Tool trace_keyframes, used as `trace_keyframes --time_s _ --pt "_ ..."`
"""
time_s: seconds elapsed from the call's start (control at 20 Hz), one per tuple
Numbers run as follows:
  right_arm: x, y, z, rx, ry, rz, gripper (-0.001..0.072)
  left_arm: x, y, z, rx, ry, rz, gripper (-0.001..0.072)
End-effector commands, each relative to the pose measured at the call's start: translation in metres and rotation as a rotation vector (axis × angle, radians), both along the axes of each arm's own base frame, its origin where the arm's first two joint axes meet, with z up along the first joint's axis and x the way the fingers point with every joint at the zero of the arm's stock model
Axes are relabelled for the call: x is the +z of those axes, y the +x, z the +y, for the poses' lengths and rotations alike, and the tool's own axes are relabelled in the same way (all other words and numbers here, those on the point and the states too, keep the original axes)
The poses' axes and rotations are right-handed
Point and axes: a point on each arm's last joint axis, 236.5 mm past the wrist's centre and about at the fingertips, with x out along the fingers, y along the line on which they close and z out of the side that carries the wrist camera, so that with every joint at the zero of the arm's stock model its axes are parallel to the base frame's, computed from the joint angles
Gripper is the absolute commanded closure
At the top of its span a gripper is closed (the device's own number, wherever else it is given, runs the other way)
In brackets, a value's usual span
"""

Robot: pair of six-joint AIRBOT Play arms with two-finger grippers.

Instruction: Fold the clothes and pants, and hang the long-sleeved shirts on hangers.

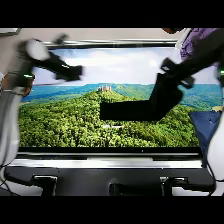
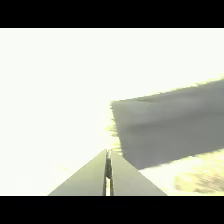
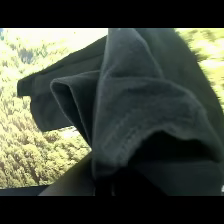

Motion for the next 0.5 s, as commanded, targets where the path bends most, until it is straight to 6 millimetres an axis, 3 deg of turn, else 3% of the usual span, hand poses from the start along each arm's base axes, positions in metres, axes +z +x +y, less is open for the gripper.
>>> trace_keyframes --time_s 0.0,0.1,0.2,0.3,0.45 --pt "-0.027 0.005 0.076 0.037 0.008 0.023 0.0686 0.057 -0.024 0.124 0.192 0.115 -0.063 0.0688" --pt "-0.047 0.005 0.115 0.062 0.022 0.047 0.0686 0.076 -0.031 0.161 0.275 0.113 -0.099 0.0688" --pt "-0.068 0.002 0.147 0.084 0.029 0.078 0.0686 0.083 -0.037 0.184 0.329 0.116 -0.107 0.0688" --pt "-0.089 -0.002 0.174 0.103 0.039 0.11 0.0686 0.083 -0.041 0.196 0.356 0.118 -0.094 0.0688" --pt "-0.114 -0.007 0.207 0.121 0.076 0.155 0.0686 0.079 -0.042 0.198 0.358 0.118 -0.081 0.0688"
